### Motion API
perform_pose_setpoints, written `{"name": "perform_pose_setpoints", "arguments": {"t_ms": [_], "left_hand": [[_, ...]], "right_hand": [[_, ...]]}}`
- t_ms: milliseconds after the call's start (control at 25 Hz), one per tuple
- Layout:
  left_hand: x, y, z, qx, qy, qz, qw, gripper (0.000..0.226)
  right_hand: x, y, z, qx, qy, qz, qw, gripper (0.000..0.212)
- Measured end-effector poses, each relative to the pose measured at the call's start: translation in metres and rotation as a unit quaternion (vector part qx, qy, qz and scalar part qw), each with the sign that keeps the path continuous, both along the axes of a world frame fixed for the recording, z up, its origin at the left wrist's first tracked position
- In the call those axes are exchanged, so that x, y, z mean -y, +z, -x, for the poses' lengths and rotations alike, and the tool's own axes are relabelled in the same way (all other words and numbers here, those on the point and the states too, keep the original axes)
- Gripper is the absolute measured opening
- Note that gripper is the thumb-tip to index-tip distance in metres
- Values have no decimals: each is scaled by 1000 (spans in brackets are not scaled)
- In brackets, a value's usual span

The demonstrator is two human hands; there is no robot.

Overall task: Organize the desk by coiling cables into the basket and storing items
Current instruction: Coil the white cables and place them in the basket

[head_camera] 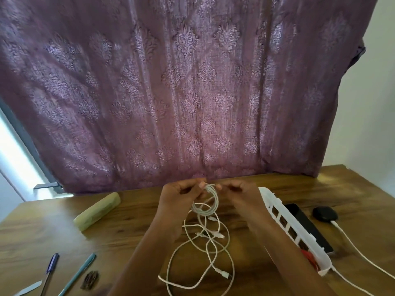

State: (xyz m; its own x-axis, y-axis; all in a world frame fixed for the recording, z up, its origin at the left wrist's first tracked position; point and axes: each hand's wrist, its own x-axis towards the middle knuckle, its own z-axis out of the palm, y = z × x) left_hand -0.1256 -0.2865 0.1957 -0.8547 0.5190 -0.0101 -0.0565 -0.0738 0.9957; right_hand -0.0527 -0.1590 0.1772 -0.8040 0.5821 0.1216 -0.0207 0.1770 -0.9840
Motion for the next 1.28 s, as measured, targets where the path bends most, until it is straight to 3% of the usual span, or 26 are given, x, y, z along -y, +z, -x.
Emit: {"name": "perform_pose_setpoints", "arguments": {"t_ms": [120,280,440,520,720,840,920,1000,1120,1200,1280], "left_hand": [[-5,-1,-4,13,22,-23,999,14],[-6,-1,-3,21,69,-49,996,9],[-5,-3,-5,17,68,-39,997,11],[-5,-6,-5,7,71,-20,997,13],[-5,-9,-4,-137,75,56,986,16],[-4,-7,-1,-237,17,108,965,26],[-3,-9,4,-252,-43,139,957,29],[-2,-10,6,-245,-76,150,955,30],[0,-12,6,-195,-73,125,970,27],[0,-13,6,-151,-52,94,983,25],[-3,-13,3,-127,-25,72,989,24]], "right_hand": [[11,2,-1,7,0,-48,999,22],[16,2,1,18,29,143,989,20],[18,1,-5,38,39,52,997,20],[20,3,-6,36,16,79,996,28],[17,6,-4,14,16,171,985,28],[11,3,-5,-61,121,280,950,25],[8,0,-8,-106,177,319,925,32],[8,-3,-10,-110,181,277,937,37],[9,-1,-11,-100,108,164,975,30],[10,-1,-11,-104,29,95,990,26],[11,-4,-11,-108,-78,-34,991,26]]}}
